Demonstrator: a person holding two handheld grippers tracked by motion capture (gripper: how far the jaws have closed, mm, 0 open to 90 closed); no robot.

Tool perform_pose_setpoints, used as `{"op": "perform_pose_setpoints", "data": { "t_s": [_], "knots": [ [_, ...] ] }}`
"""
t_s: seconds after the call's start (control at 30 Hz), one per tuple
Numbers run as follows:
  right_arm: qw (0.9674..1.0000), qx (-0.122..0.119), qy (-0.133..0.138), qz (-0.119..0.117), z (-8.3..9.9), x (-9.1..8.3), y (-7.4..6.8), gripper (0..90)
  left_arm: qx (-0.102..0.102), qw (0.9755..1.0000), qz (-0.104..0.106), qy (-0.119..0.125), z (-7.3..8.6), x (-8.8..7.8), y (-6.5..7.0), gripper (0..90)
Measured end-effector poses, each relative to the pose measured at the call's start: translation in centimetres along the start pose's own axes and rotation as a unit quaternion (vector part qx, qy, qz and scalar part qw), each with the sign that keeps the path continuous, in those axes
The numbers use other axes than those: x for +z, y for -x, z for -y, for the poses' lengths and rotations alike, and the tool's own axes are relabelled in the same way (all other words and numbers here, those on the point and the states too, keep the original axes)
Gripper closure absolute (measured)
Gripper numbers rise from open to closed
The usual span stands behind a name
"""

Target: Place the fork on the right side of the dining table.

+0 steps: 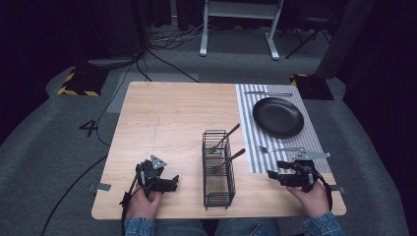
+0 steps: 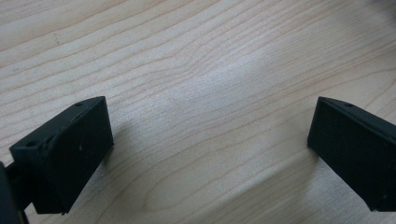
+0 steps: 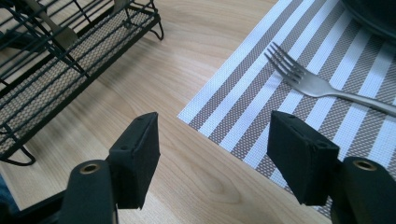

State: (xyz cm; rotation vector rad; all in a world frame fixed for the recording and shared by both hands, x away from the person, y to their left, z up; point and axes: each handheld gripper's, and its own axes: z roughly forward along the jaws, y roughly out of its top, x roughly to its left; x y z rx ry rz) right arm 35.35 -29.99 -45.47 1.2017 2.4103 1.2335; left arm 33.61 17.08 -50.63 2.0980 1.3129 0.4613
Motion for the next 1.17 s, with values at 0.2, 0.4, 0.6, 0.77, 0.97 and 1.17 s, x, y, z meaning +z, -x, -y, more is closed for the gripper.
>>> {"op": "perform_pose_setpoints", "data": {
  "t_s": [0.2, 0.4, 0.6, 0.77, 0.97, 1.17],
  "knots": [
    [0.9998, -0.020, -0.003, 0.006, 0.7, 1.1, -0.2, 33.6, 0.000, 1.0000, 0.000, 0.000, 0.0, 0.0, 0.0, 0.2],
    [0.9989, -0.042, -0.012, 0.016, 1.2, 1.9, -0.5, 33.7, 0.000, 1.0000, 0.000, 0.000, 0.0, 0.0, 0.0, 0.2],
    [0.9986, -0.044, -0.022, 0.020, 1.9, 3.0, -0.6, 33.7, 0.000, 1.0000, 0.000, 0.000, 0.0, 0.0, 0.0, 0.2],
    [0.9970, -0.066, -0.027, 0.030, 2.4, 3.6, -0.8, 33.3, 0.000, 1.0000, 0.000, 0.000, 0.0, 0.0, 0.0, 0.2],
    [0.9934, -0.102, -0.011, 0.052, 3.4, 4.2, -1.3, 23.2, 0.000, 1.0000, 0.000, 0.000, 0.0, 0.0, 0.0, 0.2],
    [0.9935, -0.105, -0.020, 0.040, 3.3, 4.4, -1.3, 16.4, 0.000, 1.0000, 0.000, 0.000, 0.0, 0.0, 0.0, 0.2]
  ]
}}
